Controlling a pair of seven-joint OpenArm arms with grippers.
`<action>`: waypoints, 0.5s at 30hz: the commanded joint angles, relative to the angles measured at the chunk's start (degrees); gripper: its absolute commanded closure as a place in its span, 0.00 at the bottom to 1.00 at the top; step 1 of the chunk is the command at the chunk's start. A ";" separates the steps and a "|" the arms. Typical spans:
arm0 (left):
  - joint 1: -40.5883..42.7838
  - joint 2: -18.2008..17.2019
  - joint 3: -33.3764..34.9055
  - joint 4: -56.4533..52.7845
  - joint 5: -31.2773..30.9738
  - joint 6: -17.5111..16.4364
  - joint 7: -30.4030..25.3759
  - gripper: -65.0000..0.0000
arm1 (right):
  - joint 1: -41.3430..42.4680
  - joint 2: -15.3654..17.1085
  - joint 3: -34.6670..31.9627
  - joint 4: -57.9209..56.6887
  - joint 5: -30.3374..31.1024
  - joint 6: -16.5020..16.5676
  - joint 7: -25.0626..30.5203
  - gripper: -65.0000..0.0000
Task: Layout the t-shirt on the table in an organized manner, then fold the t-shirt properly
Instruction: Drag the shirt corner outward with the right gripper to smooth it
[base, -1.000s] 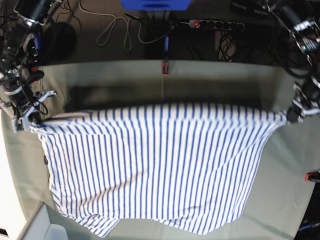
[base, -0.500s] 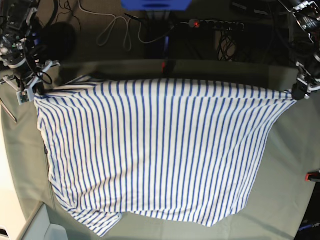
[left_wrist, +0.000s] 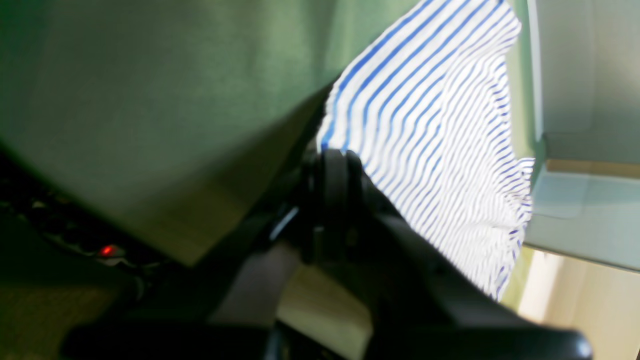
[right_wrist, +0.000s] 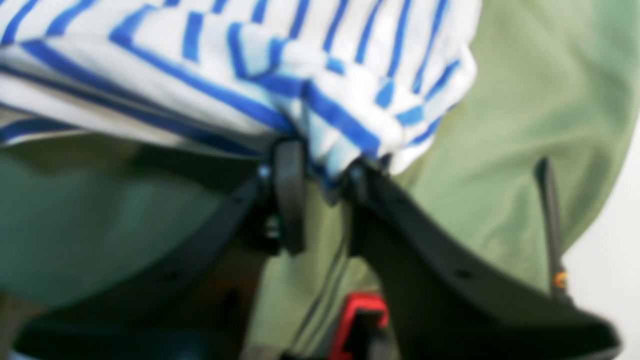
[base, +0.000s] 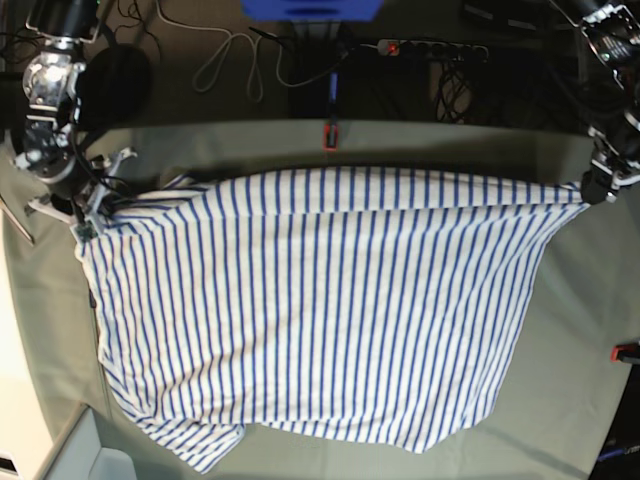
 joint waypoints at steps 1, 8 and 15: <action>-0.19 -1.16 -0.33 0.87 -1.00 -0.33 -0.78 1.00 | 2.50 0.14 0.73 0.73 -0.10 -0.45 1.16 0.71; -0.19 -1.16 -0.33 0.87 -1.00 -0.33 -0.69 1.00 | 10.50 -5.58 9.61 5.30 -0.63 -0.45 1.25 0.35; -0.37 -1.16 -0.33 0.87 -1.00 -0.33 -0.78 1.00 | 7.34 -6.37 9.61 7.06 -0.54 -0.45 1.25 0.28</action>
